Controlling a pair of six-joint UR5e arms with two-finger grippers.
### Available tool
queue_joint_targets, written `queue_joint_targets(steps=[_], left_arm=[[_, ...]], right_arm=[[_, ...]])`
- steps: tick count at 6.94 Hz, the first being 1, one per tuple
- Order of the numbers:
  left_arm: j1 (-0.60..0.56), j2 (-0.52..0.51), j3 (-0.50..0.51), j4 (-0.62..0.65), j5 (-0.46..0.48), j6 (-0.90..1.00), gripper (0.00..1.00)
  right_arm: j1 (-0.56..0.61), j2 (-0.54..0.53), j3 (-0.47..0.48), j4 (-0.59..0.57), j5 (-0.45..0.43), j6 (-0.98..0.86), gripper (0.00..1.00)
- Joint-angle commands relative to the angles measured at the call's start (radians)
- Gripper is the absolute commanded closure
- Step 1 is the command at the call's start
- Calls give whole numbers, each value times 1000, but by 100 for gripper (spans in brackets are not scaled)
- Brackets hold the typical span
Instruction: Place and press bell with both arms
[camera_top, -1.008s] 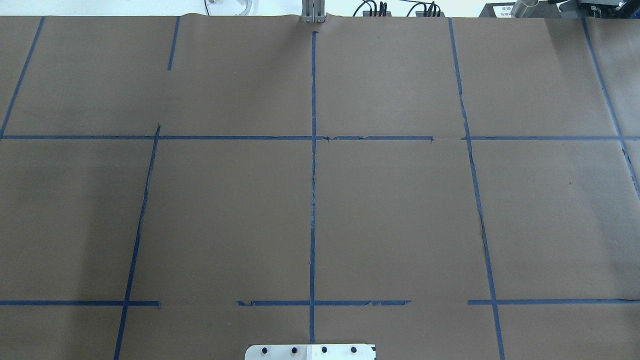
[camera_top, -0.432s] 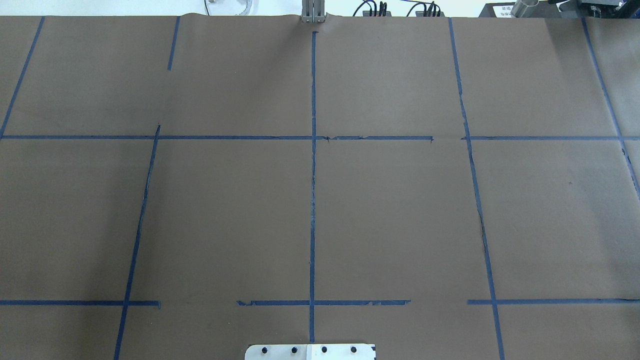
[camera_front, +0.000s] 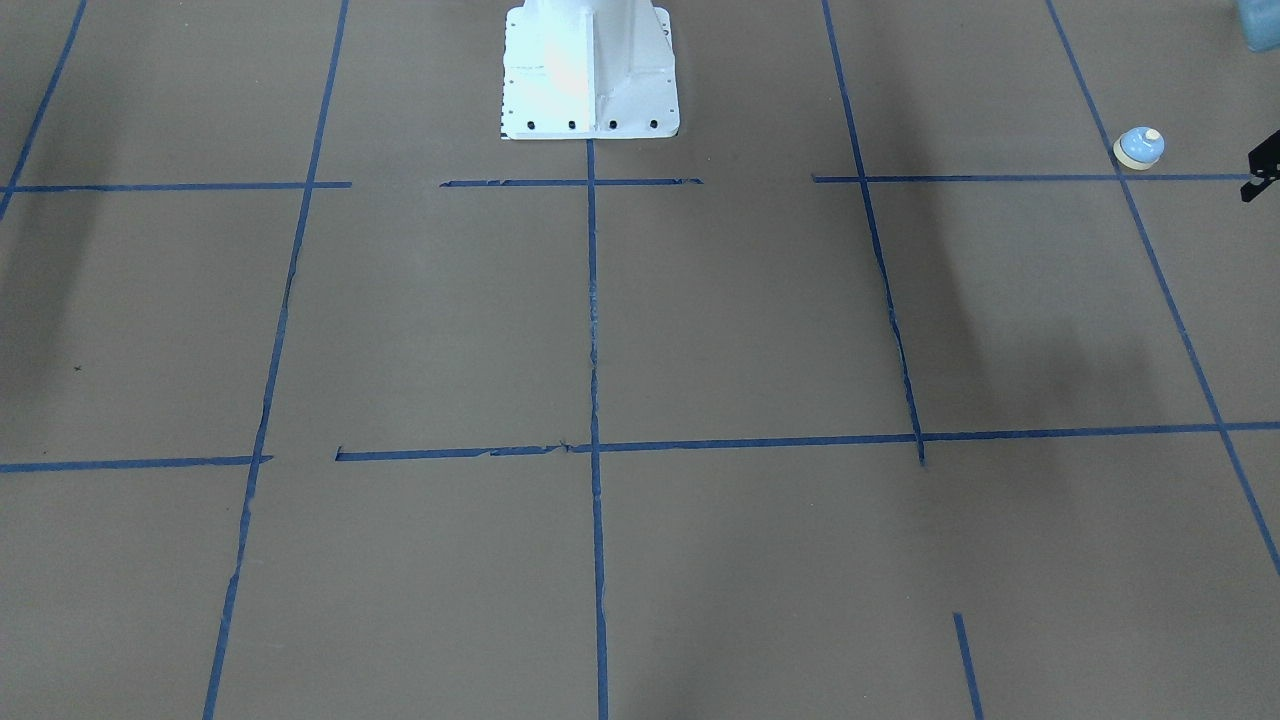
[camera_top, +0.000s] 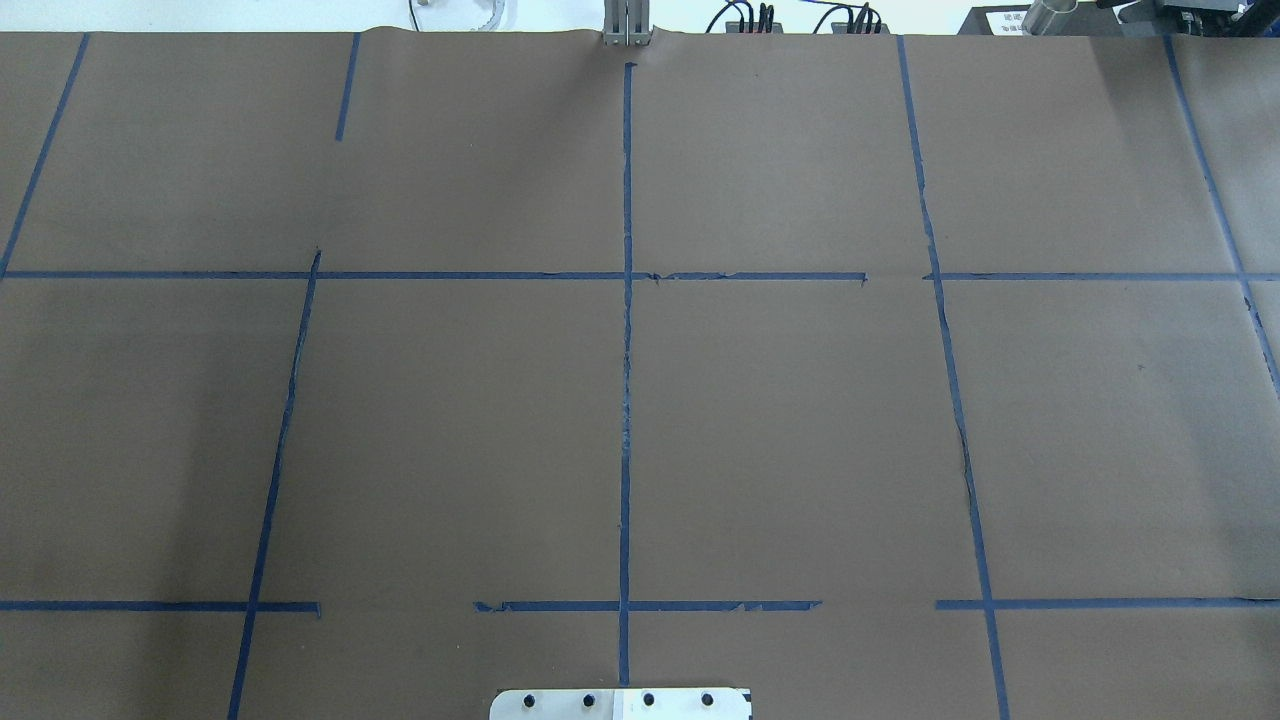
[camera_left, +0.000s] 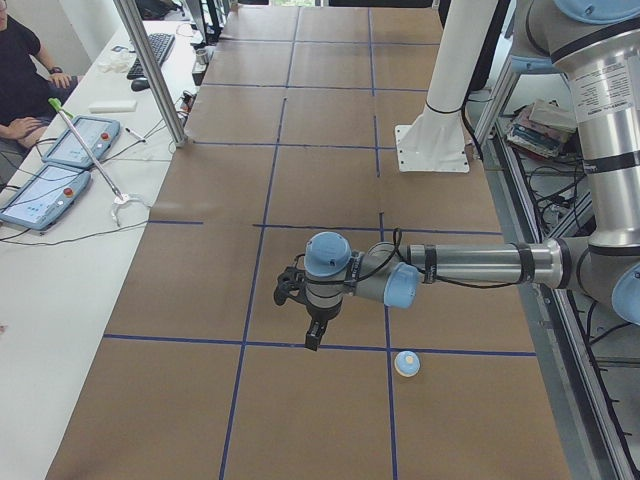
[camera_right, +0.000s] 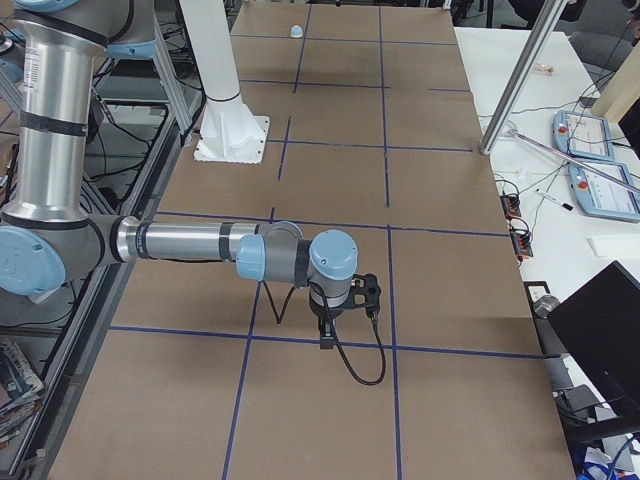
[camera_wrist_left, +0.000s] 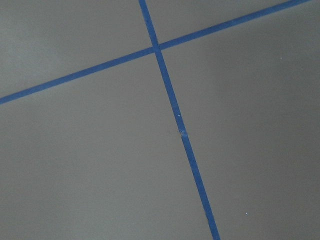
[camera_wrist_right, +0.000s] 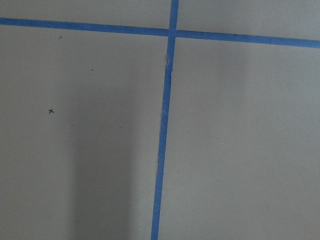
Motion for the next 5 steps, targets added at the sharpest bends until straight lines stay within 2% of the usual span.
queue_joint_targets(steps=[1,2,5], left_arm=[[165,142,24,-295,6,-241,0],[242,188,31,-346,8,-261,0],[396,202,140,-346,8,-257,0]], right_arm=[[1,-1,-2,11,-2,0,0],[0,-1,-2,12,-2,0,0],[1,-1,0,14,-5,-3,0]])
